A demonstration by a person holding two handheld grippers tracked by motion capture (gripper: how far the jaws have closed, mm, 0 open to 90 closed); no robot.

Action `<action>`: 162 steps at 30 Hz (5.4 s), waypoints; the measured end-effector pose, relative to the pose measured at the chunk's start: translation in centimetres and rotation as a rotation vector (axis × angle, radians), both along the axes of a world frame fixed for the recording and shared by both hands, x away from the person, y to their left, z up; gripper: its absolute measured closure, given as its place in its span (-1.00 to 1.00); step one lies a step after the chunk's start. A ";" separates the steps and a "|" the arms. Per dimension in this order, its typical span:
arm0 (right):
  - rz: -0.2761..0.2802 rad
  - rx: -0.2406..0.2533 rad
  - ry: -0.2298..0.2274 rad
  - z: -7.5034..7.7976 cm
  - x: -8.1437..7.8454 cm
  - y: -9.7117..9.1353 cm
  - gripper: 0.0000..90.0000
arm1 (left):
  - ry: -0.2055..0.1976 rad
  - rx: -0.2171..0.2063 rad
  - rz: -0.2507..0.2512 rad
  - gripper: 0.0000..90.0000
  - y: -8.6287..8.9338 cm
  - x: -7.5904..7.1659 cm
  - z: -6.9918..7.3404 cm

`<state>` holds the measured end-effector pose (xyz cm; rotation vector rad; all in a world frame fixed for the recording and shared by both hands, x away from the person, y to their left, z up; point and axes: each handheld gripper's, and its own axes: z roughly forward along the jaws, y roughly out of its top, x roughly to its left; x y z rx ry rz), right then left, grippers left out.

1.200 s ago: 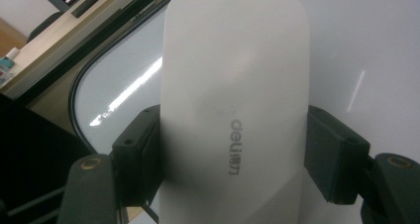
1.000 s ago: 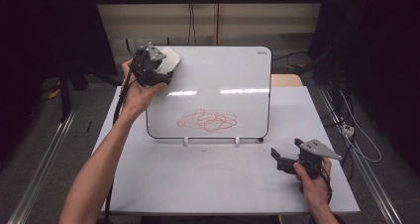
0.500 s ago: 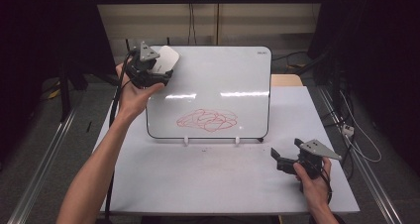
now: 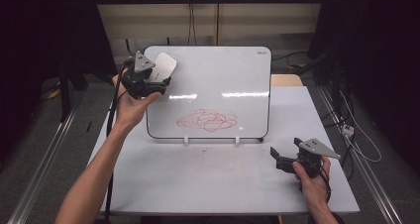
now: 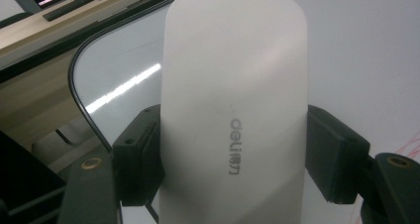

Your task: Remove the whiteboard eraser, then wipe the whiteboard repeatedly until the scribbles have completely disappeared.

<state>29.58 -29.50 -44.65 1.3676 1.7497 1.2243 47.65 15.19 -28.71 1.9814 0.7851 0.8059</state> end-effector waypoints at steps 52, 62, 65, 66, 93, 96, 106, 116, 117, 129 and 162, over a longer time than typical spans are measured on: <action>0.002 -0.004 0.003 0.0 -0.3 0.0 -0.89 | 0.018 0.088 -0.040 -0.31 -1.4 -4.7 -7.2; 0.006 -0.007 0.003 0.0 -0.3 0.0 -0.89 | 0.004 0.140 -0.028 -0.31 -2.6 -4.5 -8.2; 0.005 -0.006 0.003 0.0 -0.3 0.0 -0.89 | -0.007 0.158 -0.018 -0.31 -2.9 -4.5 -8.4; 0.006 -0.005 0.002 0.0 -0.3 0.0 -0.89 | -0.005 0.161 -0.015 -0.31 -3.0 -4.4 -8.5; 0.006 -0.006 -0.001 0.0 -0.3 0.0 -0.89 | -0.064 0.245 0.061 -0.31 -4.5 -4.8 -9.9; 0.007 -0.006 0.000 0.0 -0.3 0.1 -0.89 | -0.061 0.241 0.066 -0.31 -4.7 -4.8 -9.9; 0.010 -0.004 0.002 0.0 -0.2 0.2 -0.89 | -0.063 0.247 0.063 -0.31 -5.7 -5.1 -10.2; 0.012 -0.009 0.000 0.0 -0.1 0.2 -0.89 | -0.066 0.280 0.035 -0.31 -7.4 -5.7 -10.8; 0.011 -0.009 0.000 0.0 -0.1 0.2 -0.89 | -0.072 0.285 0.035 -0.31 -7.5 -5.8 -10.9; 0.014 -0.008 -0.002 0.0 -0.2 0.2 -0.89 | -0.078 0.326 -0.015 -0.31 -8.6 -6.7 -11.7; 0.008 -0.007 0.001 0.0 -0.4 0.1 -0.89 | -0.022 0.226 0.081 -0.31 -3.5 -5.2 -10.4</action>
